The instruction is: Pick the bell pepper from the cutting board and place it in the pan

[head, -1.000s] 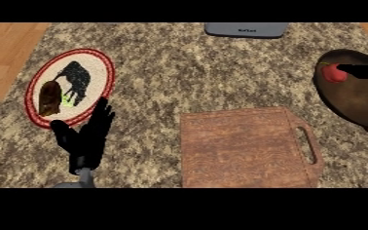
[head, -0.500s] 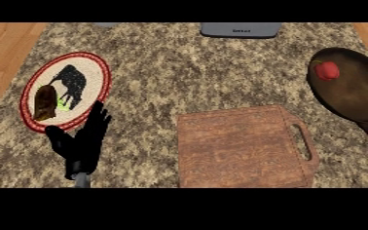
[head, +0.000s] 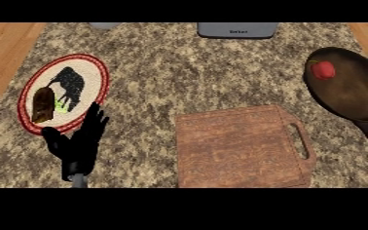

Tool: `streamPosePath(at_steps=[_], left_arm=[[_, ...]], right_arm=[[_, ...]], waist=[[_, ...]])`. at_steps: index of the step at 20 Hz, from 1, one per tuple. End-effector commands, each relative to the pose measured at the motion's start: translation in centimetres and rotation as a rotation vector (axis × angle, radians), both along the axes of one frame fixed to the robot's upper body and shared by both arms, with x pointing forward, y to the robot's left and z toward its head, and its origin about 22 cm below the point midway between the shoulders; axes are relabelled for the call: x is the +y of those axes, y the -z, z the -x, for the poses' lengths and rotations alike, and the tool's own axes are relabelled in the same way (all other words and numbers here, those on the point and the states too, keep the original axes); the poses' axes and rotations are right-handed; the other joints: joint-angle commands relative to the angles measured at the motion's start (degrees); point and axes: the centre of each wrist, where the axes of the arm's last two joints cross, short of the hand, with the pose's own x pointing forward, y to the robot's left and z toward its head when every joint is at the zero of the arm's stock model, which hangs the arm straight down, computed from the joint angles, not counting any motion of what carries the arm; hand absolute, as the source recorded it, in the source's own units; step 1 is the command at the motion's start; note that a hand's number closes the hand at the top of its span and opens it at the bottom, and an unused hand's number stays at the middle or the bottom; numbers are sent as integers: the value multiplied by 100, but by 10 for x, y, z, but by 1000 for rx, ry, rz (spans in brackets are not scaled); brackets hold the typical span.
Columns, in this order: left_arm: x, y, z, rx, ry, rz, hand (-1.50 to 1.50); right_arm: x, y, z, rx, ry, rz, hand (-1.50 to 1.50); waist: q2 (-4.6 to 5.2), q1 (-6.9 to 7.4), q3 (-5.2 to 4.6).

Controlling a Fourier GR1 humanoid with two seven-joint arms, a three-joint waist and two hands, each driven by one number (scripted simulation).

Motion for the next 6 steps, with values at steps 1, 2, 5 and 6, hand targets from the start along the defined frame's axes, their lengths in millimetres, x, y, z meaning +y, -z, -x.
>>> streamPosePath(at_steps=[1, 2, 5, 6], left_arm=[[-4, -16, -6, 20, -19, 21, 0], [-26, 2, 13, 27, -27, 3, 0], [7, 9, 3, 41, -6, 1, 0], [6, 11, 5, 36, -21, 3, 0]], right_arm=[[-2, 12, 13, -30, -43, -17, -150], [-19, -5, 24, -23, -25, -14, -150], [-5, 23, 25, -16, -10, -12, -150], [-17, 13, 38, -10, -44, 0, -150]], waist=[[-27, -59, -21], [-32, -68, -22], [-15, -53, -20], [-39, -109, -28]])
